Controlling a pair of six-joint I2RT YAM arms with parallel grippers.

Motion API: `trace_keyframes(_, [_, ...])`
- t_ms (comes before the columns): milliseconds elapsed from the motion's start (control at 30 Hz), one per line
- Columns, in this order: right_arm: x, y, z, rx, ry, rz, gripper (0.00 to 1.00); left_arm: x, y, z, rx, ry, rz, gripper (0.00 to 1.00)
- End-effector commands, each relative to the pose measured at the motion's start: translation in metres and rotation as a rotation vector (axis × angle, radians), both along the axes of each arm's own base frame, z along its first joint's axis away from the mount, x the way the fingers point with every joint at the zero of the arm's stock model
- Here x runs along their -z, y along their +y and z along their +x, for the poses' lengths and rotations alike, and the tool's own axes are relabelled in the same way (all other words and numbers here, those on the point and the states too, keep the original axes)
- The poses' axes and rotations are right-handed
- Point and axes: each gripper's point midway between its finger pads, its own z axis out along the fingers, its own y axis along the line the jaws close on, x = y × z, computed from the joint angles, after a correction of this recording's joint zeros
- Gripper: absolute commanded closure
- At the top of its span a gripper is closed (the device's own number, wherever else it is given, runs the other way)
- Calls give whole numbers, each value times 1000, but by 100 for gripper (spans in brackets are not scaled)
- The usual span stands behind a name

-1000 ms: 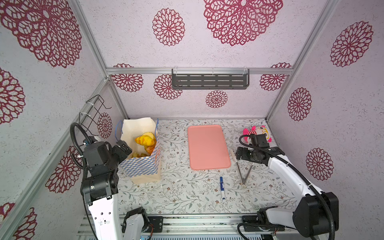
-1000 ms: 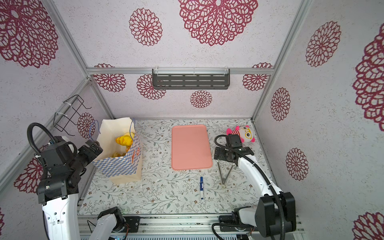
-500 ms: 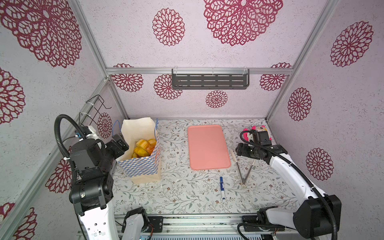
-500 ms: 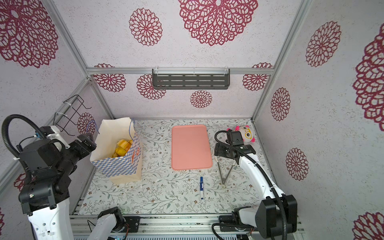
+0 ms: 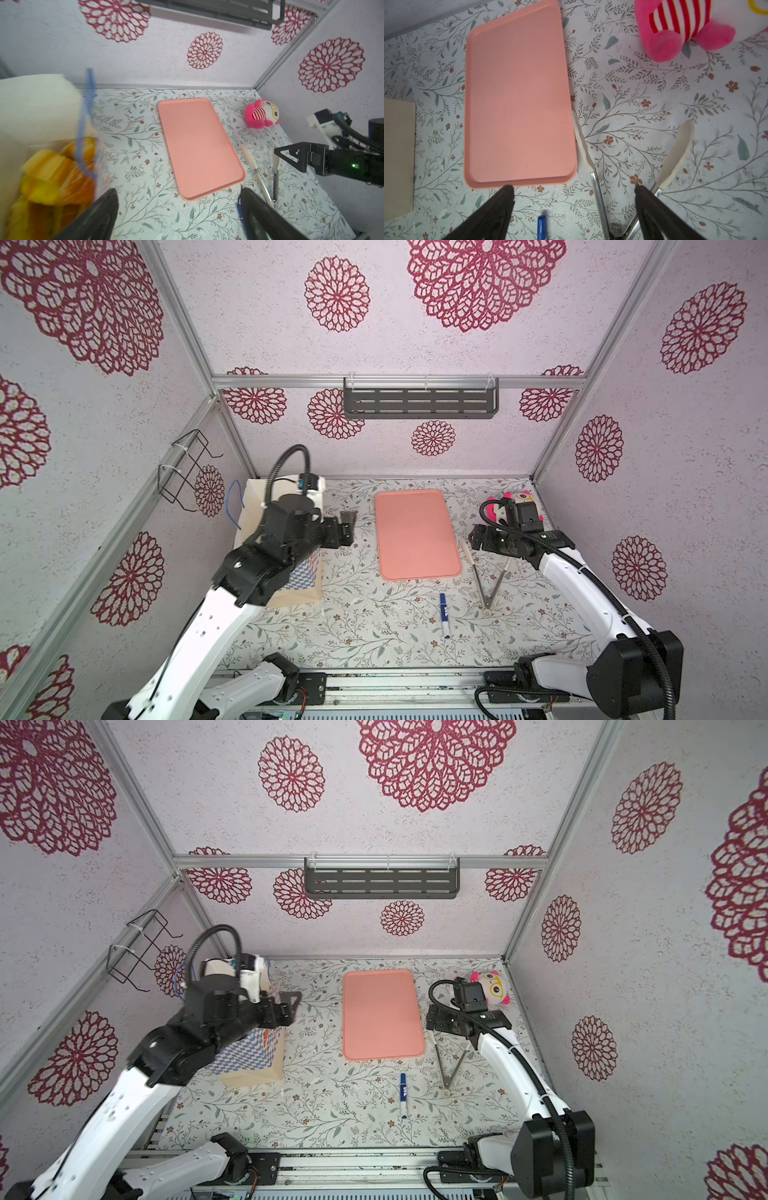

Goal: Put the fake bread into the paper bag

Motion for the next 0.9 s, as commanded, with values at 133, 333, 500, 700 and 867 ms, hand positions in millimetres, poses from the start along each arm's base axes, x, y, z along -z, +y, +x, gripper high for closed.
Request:
trace_keyframes(133, [-34,-64,28,364,-218,-112,3,50,-58,81,55,-175,-7,3])
trace_keyframes(333, [-23,-74,46,401,-493,-94,2,101,-31,152,-139,-146,112,2])
trace_keyframes(500, [4,-117,38,516,-587,-337,1,145,13,187,-181,-123,-10,9])
trace_keyframes(700, [42,-130,45,492,-502,-526,1,162,27,185,-148,-163,213,2])
trace_keyframes(867, [58,-125,44,441,-567,-539,1,174,34,176,-113,-169,272,3])
